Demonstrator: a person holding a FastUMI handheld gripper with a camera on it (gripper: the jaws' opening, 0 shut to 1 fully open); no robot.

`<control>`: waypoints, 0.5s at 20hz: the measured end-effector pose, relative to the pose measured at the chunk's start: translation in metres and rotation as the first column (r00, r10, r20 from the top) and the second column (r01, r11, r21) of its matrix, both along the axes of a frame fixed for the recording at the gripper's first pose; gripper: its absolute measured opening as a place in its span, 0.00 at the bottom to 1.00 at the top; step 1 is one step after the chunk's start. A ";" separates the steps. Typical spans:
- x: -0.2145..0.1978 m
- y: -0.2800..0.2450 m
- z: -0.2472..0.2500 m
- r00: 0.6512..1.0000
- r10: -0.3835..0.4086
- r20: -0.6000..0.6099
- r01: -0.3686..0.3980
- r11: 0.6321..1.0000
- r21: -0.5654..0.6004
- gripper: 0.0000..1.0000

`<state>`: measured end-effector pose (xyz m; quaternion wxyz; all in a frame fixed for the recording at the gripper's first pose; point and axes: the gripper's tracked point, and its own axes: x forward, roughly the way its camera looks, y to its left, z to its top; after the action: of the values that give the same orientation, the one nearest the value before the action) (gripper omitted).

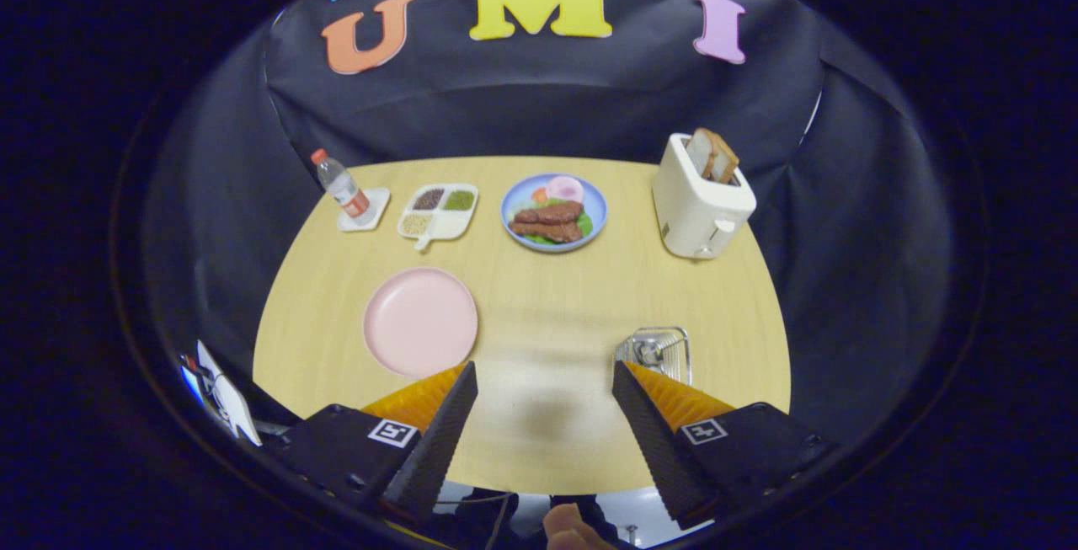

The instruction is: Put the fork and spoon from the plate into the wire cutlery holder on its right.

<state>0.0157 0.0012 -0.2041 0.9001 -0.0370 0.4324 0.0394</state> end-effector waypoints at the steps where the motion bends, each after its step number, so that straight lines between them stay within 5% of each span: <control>1: 0.002 0.007 0.015 0.998 -0.008 0.060 0.008 1.000 0.015 0.97; 5: 0.004 0.029 0.082 0.949 -0.025 0.314 0.009 0.999 0.053 0.97; 10: -0.015 0.044 0.156 0.807 -0.041 0.589 0.018 0.999 0.046 0.97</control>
<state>0.0007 0.0454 -0.0478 0.9908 -0.0234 0.1314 0.0202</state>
